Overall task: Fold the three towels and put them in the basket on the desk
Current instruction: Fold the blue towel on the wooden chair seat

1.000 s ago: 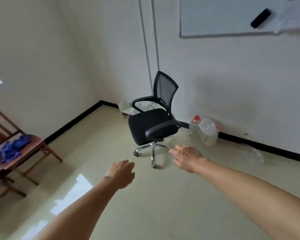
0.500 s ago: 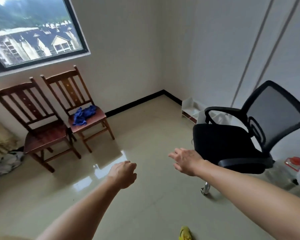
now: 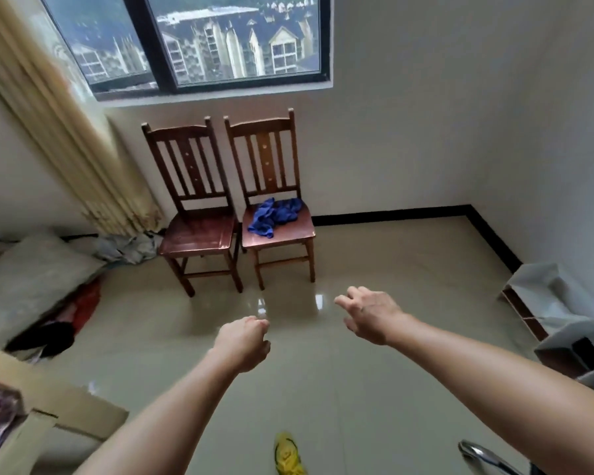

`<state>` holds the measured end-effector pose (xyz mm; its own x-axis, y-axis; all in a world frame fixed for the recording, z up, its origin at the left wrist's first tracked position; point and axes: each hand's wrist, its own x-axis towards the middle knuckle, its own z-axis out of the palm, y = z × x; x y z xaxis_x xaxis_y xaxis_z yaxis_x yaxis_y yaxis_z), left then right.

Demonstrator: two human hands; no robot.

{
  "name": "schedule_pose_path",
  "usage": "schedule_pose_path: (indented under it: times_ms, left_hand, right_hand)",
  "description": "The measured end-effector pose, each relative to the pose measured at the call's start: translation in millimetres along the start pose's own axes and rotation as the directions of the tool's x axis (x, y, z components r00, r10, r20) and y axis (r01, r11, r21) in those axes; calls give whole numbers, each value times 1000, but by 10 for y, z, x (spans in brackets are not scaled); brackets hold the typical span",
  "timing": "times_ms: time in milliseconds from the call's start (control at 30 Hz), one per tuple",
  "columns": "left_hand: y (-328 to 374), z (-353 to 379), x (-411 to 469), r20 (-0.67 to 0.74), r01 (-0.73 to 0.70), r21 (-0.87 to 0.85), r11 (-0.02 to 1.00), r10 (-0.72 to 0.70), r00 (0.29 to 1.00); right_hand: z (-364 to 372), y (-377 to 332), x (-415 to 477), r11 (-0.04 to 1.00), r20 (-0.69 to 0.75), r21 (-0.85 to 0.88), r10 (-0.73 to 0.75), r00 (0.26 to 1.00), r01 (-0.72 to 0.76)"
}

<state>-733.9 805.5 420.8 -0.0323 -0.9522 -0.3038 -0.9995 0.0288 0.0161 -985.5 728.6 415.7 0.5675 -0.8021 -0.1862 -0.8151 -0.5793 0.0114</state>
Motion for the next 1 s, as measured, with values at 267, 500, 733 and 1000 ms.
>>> schedule_pose_path:
  times_ms: [267, 500, 733, 1000]
  left_hand:
    - [-1152, -419, 1770, 58, 30, 37, 999, -32, 998]
    - [-1595, -1027, 3298, 52, 10, -4, 1000, -10, 999]
    - [-1832, -1038, 4818, 116, 28, -90, 996, -17, 993]
    - [-2385, -965, 6055, 258, 255, -218, 942, -197, 946]
  right_hand:
    - [-192, 205, 2168, 999, 24, 33, -15, 1000, 14]
    - [-501, 775, 3371, 997, 32, 50, 51, 998, -53]
    - [-304, 1613, 4929, 993, 102, 55, 97, 990, -103]
    - [-142, 2086, 6800, 997, 222, 77, -39, 974, 22]
